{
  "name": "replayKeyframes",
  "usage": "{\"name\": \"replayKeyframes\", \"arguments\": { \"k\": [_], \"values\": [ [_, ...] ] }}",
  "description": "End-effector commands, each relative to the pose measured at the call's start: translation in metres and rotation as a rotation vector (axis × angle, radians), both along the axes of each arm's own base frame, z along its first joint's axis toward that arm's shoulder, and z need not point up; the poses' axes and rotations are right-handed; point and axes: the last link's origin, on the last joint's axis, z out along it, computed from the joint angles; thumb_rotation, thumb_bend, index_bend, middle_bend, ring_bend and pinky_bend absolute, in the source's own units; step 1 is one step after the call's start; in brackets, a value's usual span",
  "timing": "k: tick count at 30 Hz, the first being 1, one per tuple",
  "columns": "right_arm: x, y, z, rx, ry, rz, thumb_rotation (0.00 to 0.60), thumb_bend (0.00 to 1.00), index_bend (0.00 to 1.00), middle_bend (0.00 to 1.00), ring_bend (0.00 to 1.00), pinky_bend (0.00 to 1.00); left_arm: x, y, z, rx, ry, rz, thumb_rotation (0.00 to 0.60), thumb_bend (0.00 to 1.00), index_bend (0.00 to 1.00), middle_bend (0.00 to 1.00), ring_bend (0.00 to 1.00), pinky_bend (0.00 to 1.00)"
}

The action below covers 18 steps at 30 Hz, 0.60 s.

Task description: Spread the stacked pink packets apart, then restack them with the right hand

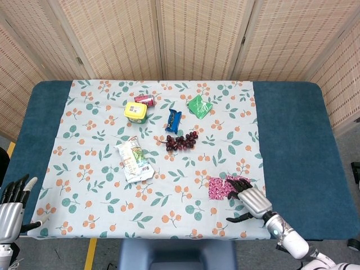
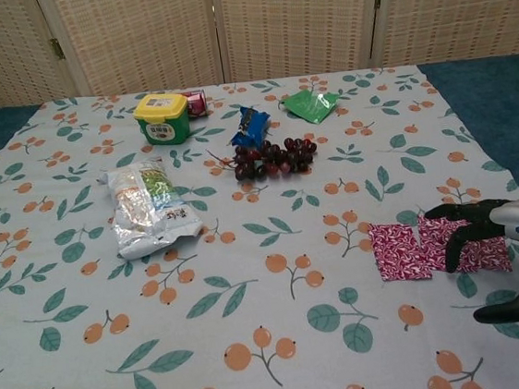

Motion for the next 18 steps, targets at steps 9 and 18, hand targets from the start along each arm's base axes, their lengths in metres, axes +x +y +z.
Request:
{"name": "replayKeyframes", "arguments": {
  "k": [9, 18],
  "values": [
    [-0.002, -0.009, -0.007, -0.014, 0.045, 0.007, 0.23, 0.08, 0.33, 0.03, 0.0, 0.0, -0.002, -0.001, -0.001, 0.0, -0.001, 0.006, 0.6, 0.19, 0.01, 0.0, 0.03, 0.0],
    [0.0, -0.03, -0.005, -0.059, 0.043, -0.008, 0.233, 0.08, 0.33, 0.03, 0.0, 0.0, -0.003, -0.001, -0.002, -0.003, 0.0, 0.009, 0.6, 0.19, 0.01, 0.0, 0.03, 0.0]
  ]
}}
